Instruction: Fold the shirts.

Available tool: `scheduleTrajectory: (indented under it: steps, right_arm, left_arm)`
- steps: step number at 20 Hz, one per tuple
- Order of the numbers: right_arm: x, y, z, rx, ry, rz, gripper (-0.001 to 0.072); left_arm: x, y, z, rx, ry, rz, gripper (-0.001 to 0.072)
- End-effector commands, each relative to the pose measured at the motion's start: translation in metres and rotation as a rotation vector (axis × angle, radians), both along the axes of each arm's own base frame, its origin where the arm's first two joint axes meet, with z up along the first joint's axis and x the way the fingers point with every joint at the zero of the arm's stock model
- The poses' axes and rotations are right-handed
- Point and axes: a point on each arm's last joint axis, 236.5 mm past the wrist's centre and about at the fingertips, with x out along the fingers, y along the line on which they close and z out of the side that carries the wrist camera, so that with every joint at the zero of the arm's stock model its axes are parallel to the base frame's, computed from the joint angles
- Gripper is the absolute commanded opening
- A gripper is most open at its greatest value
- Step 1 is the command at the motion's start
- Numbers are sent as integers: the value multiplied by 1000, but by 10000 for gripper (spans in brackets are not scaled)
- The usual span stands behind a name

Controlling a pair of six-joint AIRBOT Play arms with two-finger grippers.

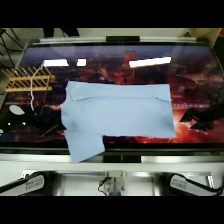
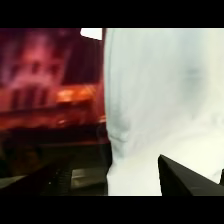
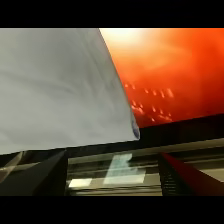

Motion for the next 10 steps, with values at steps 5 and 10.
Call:
scheduleTrajectory:
  steps: [5, 10]
  right_arm:
    - [-33, 14, -34, 44, 88, 16, 671]
    - [-34, 25, -70, 55, 29, 2, 670]
  left_arm:
    - [12, -39, -22, -71, -31, 63, 259]
    - [12, -42, -17, -77, -37, 49, 42]
